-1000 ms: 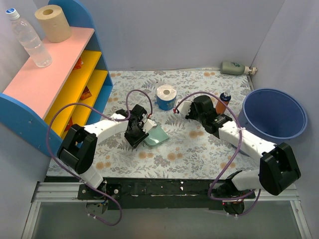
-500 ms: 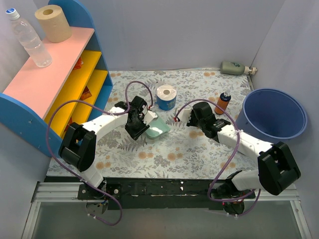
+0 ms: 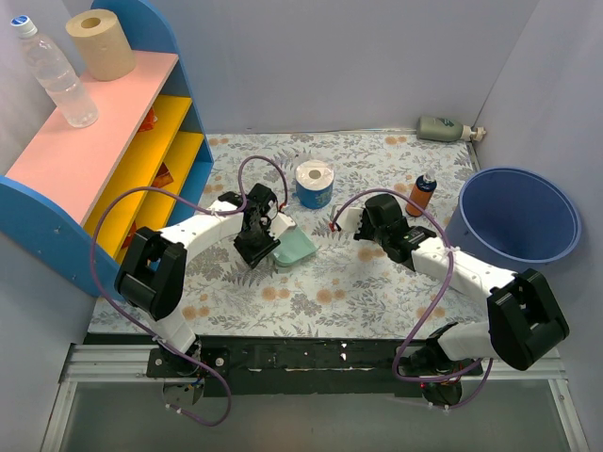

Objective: Sweep away the paper scraps from the table

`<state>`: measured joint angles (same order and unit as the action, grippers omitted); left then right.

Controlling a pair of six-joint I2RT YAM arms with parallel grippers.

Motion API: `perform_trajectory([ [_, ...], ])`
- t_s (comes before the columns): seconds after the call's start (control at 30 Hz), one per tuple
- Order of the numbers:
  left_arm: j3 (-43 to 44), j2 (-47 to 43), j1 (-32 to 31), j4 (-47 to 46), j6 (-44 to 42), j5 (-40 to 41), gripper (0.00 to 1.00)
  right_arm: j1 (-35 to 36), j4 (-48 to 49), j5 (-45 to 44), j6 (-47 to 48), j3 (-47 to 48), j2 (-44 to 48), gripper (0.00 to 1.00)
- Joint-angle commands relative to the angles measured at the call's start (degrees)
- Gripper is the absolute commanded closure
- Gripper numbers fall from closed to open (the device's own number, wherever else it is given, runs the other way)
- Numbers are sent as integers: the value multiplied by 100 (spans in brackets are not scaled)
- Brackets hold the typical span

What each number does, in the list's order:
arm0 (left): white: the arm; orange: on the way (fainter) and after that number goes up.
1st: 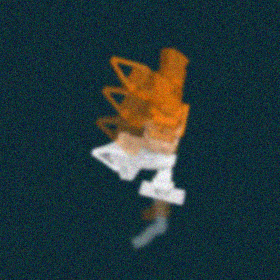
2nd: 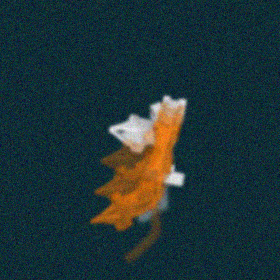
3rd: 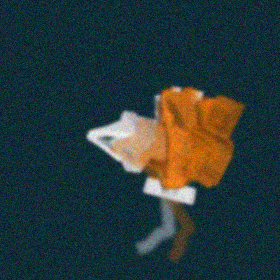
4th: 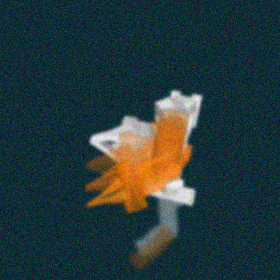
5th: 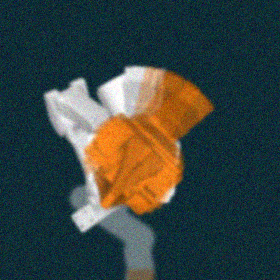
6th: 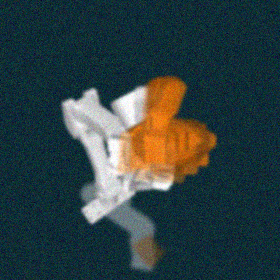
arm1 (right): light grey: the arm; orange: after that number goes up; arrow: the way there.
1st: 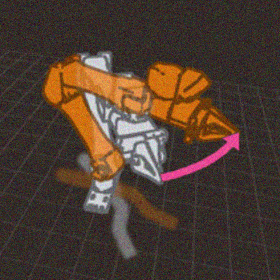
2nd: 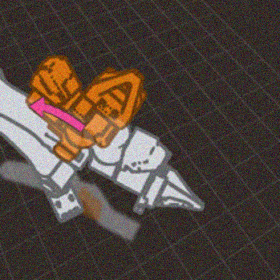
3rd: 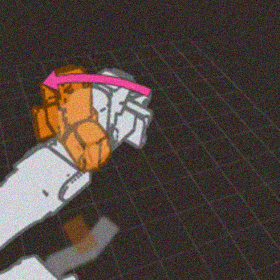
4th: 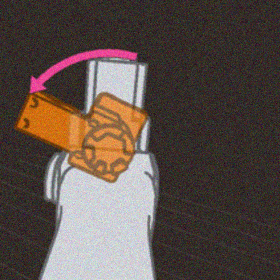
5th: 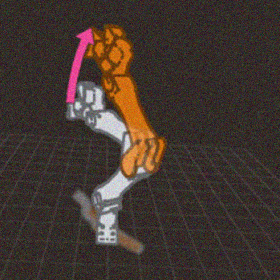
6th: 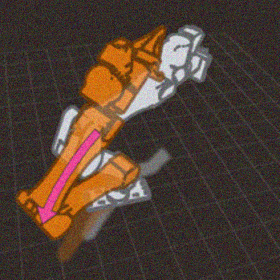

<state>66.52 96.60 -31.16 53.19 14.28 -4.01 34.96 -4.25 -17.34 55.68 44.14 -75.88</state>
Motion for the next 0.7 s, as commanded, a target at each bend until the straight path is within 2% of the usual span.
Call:
perform_trajectory([
  [0.0,168,-35,48,34,-40,-12,74,28,-337,327,-206,94,196,97],
  [0.03,151,-62,48,34,-22,-12,69,28,-453,398,-276,121,205,94],
  [0.07,133,-79,48,25,-13,-12,64,28,-628,485,-381,165,240,79],
  [0.13,116,-149,57,51,-13,-21,46,20,-1310,951,-636,410,345,65],
  [0.17,168,-167,75,103,-5,-82,42,28,-1559,1144,-733,516,363,48],
  [0.2,220,-185,83,174,-22,-126,28,28,-1805,1520,-821,604,459,38],
  [0.23,273,-255,101,270,-5,-135,22,28,-2355,1680,-1031,831,503,27],
  [0.27,352,-308,127,288,48,-135,2,28,-2578,1960,-1155,955,556,8],
  [0.43,809,-817,268,350,267,-468,2,20,-3388,2446,-2288,1937,837,5],
  [0.47,897,-914,329,376,355,-573,2,11,-3468,2420,-2864,2114,829,5],
  [0.6,1591,-1011,426,508,733,-943,2,-42,-3748,1762,-4070,3090,523,5],
  [0.67,1855,-1107,435,202,1022,-892,2,-138,-3776,1559,-4284,3503,434,5],
])
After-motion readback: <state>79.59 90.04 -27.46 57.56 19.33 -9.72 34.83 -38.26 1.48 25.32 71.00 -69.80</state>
